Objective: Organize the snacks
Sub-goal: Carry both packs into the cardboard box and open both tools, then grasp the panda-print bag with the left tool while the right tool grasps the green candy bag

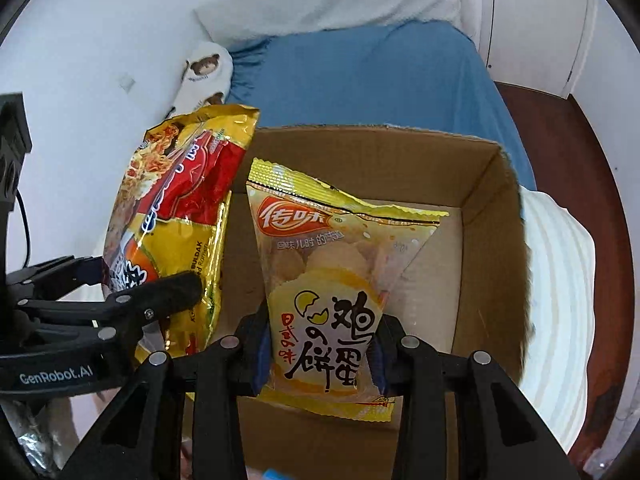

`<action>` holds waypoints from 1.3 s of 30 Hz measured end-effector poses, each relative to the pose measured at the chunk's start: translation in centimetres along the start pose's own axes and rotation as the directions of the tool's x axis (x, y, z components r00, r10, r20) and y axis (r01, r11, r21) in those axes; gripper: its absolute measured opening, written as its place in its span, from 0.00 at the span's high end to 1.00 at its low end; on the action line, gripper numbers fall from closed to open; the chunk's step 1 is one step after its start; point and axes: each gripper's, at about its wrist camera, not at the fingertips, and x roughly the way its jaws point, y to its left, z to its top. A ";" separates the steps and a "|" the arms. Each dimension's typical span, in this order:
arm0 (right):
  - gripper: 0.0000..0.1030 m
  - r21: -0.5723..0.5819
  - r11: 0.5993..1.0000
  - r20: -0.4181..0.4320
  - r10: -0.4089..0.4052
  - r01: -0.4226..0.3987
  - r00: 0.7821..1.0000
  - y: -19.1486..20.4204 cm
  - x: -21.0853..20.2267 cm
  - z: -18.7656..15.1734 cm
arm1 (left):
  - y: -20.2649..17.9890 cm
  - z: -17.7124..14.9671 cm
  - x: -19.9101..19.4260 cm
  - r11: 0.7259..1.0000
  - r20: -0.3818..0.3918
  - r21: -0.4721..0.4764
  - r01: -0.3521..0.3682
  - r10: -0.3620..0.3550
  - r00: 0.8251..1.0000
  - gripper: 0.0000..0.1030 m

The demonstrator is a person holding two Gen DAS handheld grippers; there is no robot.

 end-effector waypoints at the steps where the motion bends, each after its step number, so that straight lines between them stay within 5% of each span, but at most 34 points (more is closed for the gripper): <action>1: 0.57 0.007 1.000 -0.017 0.004 -0.003 1.000 -0.4 1.1 0.4 | 0.1 0.5 0.8 1.000 -0.030 -0.007 0.008 -0.008 1.000 0.25; 4: 0.42 0.009 1.000 -0.065 -0.021 0.022 0.998 -1.2 3.6 1.2 | 0.5 1.3 2.5 1.000 -0.034 -0.005 -0.006 0.006 0.999 0.23; 7: 0.24 0.025 0.998 -0.081 -0.052 0.054 0.995 -2.3 5.1 1.2 | 0.8 1.5 2.8 1.000 -0.025 -0.014 -0.019 0.019 1.000 0.09; 12: 0.14 0.049 0.998 -0.072 -0.040 0.043 0.997 -3.0 5.1 0.5 | 1.4 0.5 2.0 0.999 -0.008 -0.035 -0.008 0.008 1.000 0.08; 28: 0.06 0.080 0.990 0.084 -0.123 0.116 0.989 -0.2 -4.6 -4.7 | 0.2 -7.0 -6.2 0.992 0.213 -0.016 -0.126 0.126 0.969 0.08; 39: 0.05 0.183 0.983 0.131 0.012 -0.036 0.991 -0.5 -10.4 -11.4 | -0.9 -13.0 -11.0 0.991 0.302 -0.003 -0.132 0.126 0.945 0.08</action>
